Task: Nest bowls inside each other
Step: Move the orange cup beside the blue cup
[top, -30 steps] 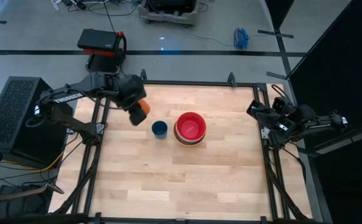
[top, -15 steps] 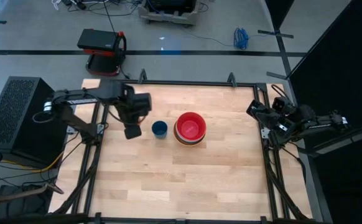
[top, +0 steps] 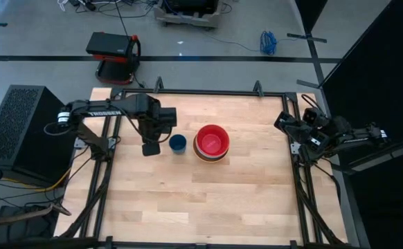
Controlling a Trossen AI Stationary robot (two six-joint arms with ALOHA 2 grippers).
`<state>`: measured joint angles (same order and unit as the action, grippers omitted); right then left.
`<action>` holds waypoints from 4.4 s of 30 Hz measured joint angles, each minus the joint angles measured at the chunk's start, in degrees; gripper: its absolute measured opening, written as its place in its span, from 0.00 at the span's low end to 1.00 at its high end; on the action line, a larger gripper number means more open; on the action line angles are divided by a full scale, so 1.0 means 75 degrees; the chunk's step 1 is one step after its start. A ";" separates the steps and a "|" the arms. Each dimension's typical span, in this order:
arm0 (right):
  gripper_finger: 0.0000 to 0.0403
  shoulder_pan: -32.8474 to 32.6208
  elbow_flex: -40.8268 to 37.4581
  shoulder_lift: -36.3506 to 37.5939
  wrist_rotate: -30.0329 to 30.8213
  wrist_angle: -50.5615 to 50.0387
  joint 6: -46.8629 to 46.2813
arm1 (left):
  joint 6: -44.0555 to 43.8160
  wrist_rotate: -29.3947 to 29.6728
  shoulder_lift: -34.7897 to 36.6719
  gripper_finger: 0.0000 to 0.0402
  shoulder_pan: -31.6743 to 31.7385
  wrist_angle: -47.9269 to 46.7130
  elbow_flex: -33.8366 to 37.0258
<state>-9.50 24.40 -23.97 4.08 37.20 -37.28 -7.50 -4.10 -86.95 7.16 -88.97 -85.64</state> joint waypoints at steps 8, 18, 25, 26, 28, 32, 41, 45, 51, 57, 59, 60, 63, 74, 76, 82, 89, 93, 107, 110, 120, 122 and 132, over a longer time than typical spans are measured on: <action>0.23 0.0000 0.0000 -0.0001 -0.0065 0.0005 -0.0003 | -0.0250 -0.0182 -0.0098 0.00 0.0000 0.0470 0.0605; 0.23 0.0000 0.0000 -0.0002 -0.0155 0.0055 -0.0011 | -0.0617 -0.0246 -0.0173 0.00 0.0003 0.1255 0.1388; 0.23 0.0000 0.0000 -0.0002 -0.0167 0.0132 -0.0025 | -0.0723 0.0141 -0.0155 0.00 0.0124 0.2403 0.1415; 0.23 0.0000 0.0000 -0.0003 -0.0167 0.0152 -0.0036 | -0.0825 0.0158 -0.0155 0.00 0.0179 0.2509 0.1415; 0.23 -0.0002 0.0000 0.0000 -0.0168 0.0166 -0.0101 | -0.0917 0.0204 -0.0124 0.00 0.0283 0.2591 0.1454; 0.23 -0.0019 0.0000 0.0000 -0.0176 0.0175 -0.0123 | -0.1281 0.0124 0.0275 0.00 0.0331 0.2855 0.1946; 0.23 -0.0058 0.0000 0.0000 -0.0195 0.0195 -0.0174 | -0.2099 -0.0057 0.1172 0.00 0.0437 0.3450 0.3054; 0.23 -0.0075 0.0000 0.0000 -0.0204 0.0205 -0.0196 | -0.2462 -0.0137 0.1572 0.00 0.0483 0.3716 0.3546; 0.23 -0.0076 0.0000 -0.0001 -0.0173 0.0204 -0.0162 | -0.2661 0.0100 0.2331 0.00 0.0495 0.3547 0.3674; 0.23 -0.0076 0.0000 -0.0001 -0.0167 0.0199 -0.0139 | -0.2458 0.0117 0.2254 0.00 0.0490 0.3109 0.3683; 0.23 -0.0076 0.0000 -0.0003 -0.0165 0.0199 -0.0139 | -0.2446 0.0095 0.2200 0.00 0.0481 0.3135 0.3704; 0.23 -0.0076 0.0000 -0.0003 -0.0163 0.0199 -0.0139 | -0.2438 0.0078 0.2164 0.00 0.0474 0.3157 0.3721; 0.23 -0.0076 0.0000 -0.0003 -0.0160 0.0199 -0.0138 | -0.2413 0.0026 0.2057 0.00 0.0454 0.3222 0.3771; 0.23 -0.0076 0.0000 -0.0003 -0.0145 0.0199 -0.0136 | -0.2322 -0.0161 0.1665 0.00 0.0381 0.3461 0.3956; 0.23 -0.0076 0.0000 -0.0003 -0.0142 0.0199 -0.0137 | -0.2285 -0.0183 0.1568 0.00 0.0373 0.3529 0.3974; 0.23 -0.0076 0.0000 -0.0003 -0.0143 0.0199 -0.0166 | -0.2066 -0.0225 0.1131 0.00 0.0373 0.3521 0.3974; 0.23 -0.0076 0.0000 -0.0003 -0.0143 0.0199 -0.0159 | -0.1997 -0.0252 0.0827 0.00 0.0373 0.3542 0.3971; 0.23 -0.0076 0.0000 -0.0003 -0.0143 0.0199 -0.0139 | -0.2014 -0.0256 0.0807 0.00 0.0373 0.3597 0.3970; 0.23 -0.0073 0.0000 -0.0003 -0.0140 0.0197 -0.0081 | -0.2080 -0.0268 0.0715 0.00 0.0373 0.3768 0.3965; 0.23 -0.0073 0.0000 -0.0003 -0.0138 0.0199 -0.0081 | -0.2084 -0.0268 0.0581 0.00 0.0373 0.3793 0.3965; 0.23 -0.0073 0.0000 -0.0003 -0.0131 0.0203 -0.0080 | -0.2093 -0.0352 0.0158 0.04 0.0373 0.3878 0.3959; 0.23 -0.0073 0.0001 -0.0003 -0.0130 0.0203 -0.0080 | -0.2109 -0.0352 0.0157 0.08 0.0373 0.3880 0.3955; 0.23 -0.0073 0.0002 -0.0003 -0.0127 0.0205 -0.0078 | -0.2187 -0.0352 0.0150 0.27 0.0373 0.3888 0.3939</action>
<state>-10.04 24.42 -23.99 3.13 38.74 -37.87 -23.90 -6.74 -85.83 9.96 -59.81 -56.10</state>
